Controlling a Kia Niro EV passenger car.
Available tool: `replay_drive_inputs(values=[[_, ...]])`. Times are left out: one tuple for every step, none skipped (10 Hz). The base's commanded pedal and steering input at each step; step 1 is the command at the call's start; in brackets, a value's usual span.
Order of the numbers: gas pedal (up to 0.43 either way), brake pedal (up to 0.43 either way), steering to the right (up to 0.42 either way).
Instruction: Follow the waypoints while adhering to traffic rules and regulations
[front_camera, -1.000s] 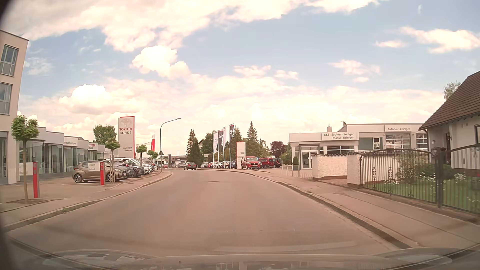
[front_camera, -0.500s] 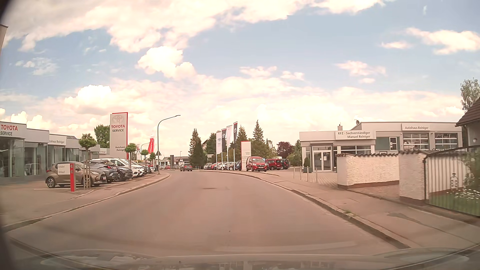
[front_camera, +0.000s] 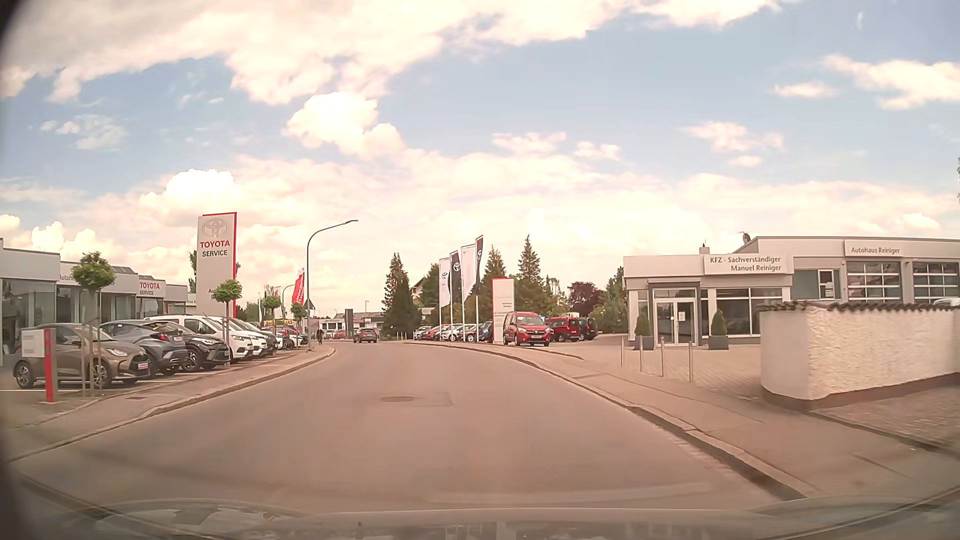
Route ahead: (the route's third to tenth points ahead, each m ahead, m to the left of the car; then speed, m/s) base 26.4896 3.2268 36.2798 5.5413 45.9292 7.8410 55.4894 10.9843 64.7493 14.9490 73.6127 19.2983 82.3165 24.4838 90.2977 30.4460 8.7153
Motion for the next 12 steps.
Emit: replay_drive_inputs(values=[[0.209, 0.018, -0.027], [0.209, 0.018, -0.031], [0.209, 0.018, -0.039], [0.189, 0.018, -0.046], [0.177, 0.018, -0.053], [0.177, 0.018, -0.057], [0.169, 0.018, -0.06], [0.157, 0.018, -0.06], [0.157, 0.018, -0.057], [0.157, 0.018, -0.05], [0.157, 0.018, -0.041], [0.157, 0.018, -0.034]])
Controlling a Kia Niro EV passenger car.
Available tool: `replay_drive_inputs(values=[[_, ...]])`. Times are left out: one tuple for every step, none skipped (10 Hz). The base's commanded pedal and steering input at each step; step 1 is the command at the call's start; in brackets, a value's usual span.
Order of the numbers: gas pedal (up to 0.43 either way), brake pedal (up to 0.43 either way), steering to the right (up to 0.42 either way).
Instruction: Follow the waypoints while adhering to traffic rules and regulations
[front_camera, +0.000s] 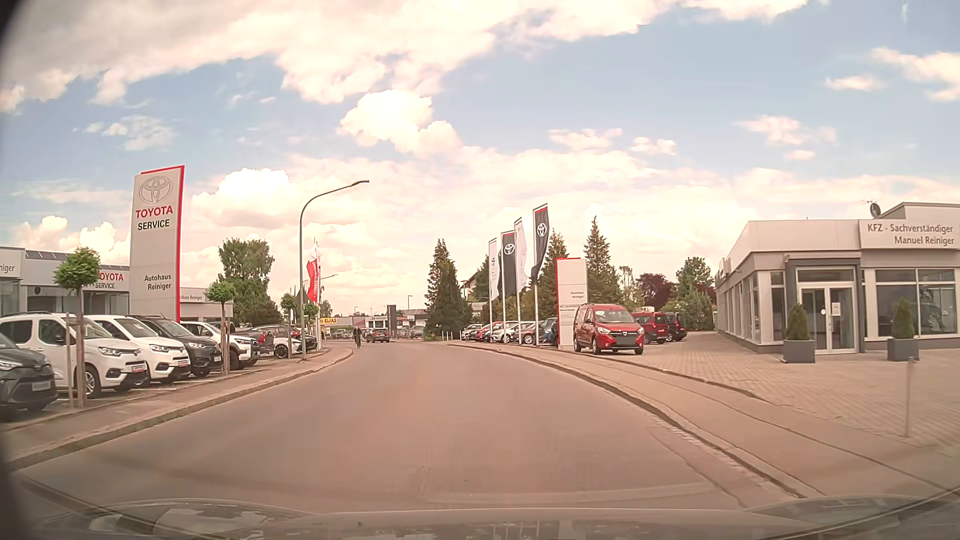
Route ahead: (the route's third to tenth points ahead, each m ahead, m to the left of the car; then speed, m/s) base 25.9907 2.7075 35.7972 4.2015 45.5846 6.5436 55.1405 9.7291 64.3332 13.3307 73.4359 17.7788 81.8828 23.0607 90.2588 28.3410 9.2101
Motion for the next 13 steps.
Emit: replay_drive_inputs(values=[[0.157, 0.018, -0.028], [0.157, 0.018, -0.022], [0.157, 0.018, -0.02], [0.138, 0.018, -0.02], [0.13, 0.018, -0.02], [0.098, 0.018, -0.02], [0.047, 0.018, -0.02], [0.047, 0.018, -0.021], [0.047, 0.018, -0.022], [0.047, 0.018, -0.022], [0.047, 0.018, -0.024], [0.047, 0.018, -0.028], [0.047, 0.018, -0.032]])
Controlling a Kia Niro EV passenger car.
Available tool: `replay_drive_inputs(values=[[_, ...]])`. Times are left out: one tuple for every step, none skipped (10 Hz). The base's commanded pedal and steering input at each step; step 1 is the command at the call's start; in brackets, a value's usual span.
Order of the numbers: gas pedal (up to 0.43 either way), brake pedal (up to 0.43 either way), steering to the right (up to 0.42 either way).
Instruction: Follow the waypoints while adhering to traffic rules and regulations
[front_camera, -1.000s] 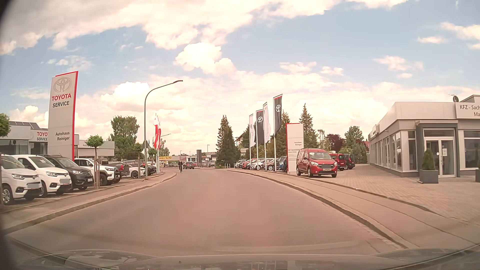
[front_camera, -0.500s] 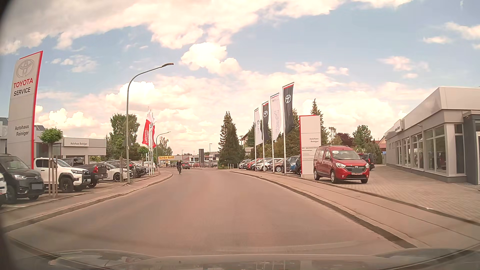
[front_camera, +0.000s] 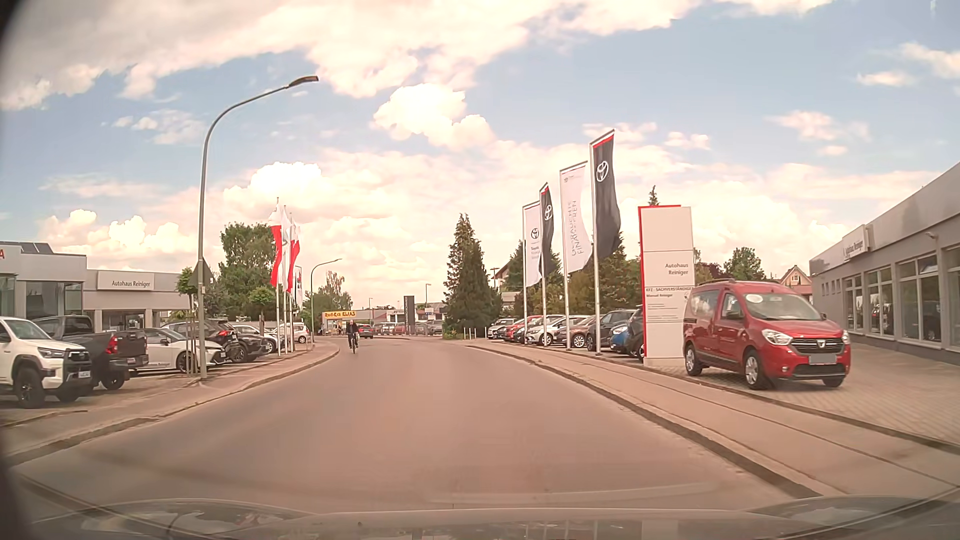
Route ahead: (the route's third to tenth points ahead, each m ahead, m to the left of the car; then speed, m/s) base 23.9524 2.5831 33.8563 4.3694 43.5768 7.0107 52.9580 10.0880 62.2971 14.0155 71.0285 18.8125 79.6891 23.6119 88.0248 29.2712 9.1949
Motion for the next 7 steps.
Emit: replay_drive_inputs(values=[[0.079, 0.018, -0.032], [0.098, 0.018, -0.033], [0.11, 0.018, -0.035], [0.11, 0.024, -0.036], [0.11, 0.018, -0.036], [0.11, 0.018, -0.036], [0.11, 0.024, -0.036]])
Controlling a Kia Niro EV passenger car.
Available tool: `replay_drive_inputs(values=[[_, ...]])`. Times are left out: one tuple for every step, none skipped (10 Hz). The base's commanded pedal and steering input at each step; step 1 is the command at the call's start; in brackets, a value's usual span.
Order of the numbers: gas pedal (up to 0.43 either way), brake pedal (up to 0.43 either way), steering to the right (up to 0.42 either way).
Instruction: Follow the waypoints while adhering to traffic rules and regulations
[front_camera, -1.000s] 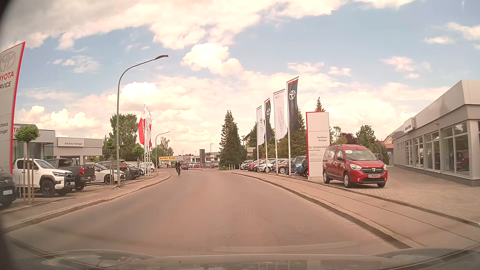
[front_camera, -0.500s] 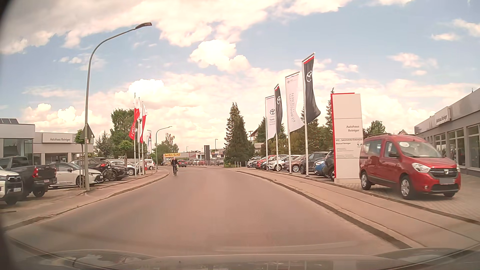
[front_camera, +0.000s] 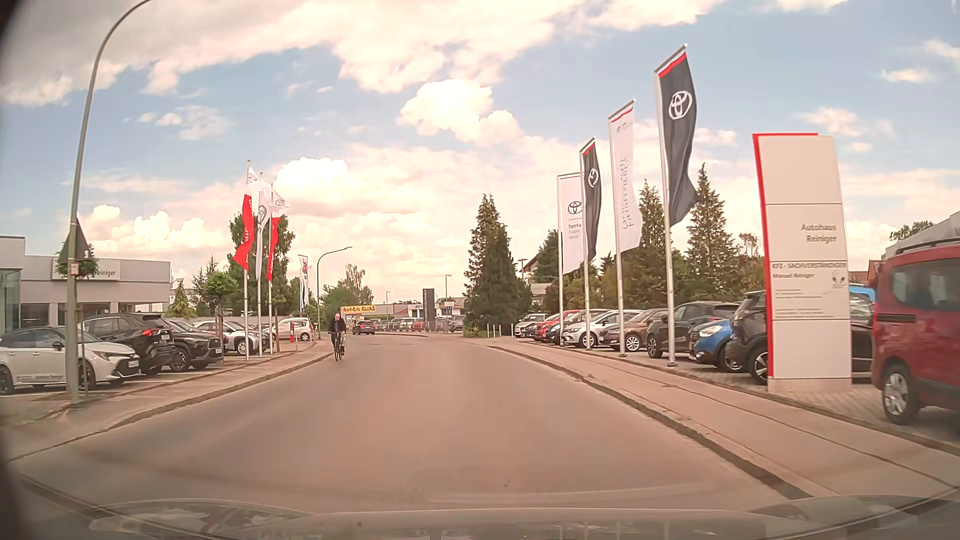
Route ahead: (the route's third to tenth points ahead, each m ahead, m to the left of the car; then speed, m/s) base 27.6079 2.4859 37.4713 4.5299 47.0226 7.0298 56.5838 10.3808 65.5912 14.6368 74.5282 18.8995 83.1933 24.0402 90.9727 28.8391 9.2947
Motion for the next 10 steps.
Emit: replay_drive_inputs(values=[[0.118, 0.018, -0.036], [0.118, 0.018, -0.036], [0.118, 0.018, -0.036], [0.118, 0.024, -0.035], [0.118, 0.018, -0.035], [0.118, 0.018, -0.035], [0.118, 0.018, -0.035], [0.13, 0.018, -0.036], [0.13, 0.018, -0.036], [0.13, 0.018, -0.036]])
